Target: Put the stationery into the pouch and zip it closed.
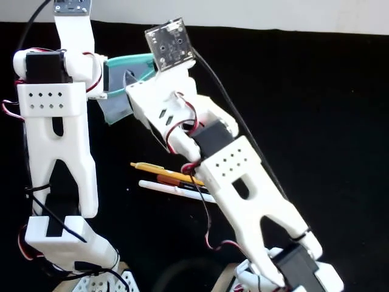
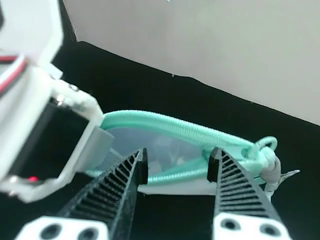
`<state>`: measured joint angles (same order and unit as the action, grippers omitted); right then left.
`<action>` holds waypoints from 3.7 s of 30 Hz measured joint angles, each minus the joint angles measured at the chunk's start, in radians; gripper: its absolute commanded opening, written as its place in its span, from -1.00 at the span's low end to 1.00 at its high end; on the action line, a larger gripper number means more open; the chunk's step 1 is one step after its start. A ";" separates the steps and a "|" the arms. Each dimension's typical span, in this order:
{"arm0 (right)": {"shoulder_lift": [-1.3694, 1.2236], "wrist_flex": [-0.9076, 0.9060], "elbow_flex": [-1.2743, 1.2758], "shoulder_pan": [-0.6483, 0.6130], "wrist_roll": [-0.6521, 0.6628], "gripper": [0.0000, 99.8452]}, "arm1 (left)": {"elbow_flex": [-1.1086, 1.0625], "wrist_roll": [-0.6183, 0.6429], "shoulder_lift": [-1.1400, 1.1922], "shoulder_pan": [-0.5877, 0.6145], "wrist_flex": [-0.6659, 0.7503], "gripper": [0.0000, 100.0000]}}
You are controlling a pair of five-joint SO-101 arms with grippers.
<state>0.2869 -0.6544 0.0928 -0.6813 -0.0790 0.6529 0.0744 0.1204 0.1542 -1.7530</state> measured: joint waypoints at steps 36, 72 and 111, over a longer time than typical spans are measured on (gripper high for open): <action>0.160 -0.253 0.535 -0.118 0.514 -0.60 | 0.000 0.000 0.000 0.000 0.005 -0.99; -0.439 0.158 0.436 -0.195 0.617 -0.68 | 0.000 0.000 0.000 0.000 0.005 -0.99; -0.302 0.117 0.394 -0.032 0.439 -0.98 | 0.000 0.000 0.000 0.000 0.005 -0.99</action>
<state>-0.0153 -0.5378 0.4872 -0.7135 0.3598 0.6529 0.0744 0.1204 0.1542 -1.7484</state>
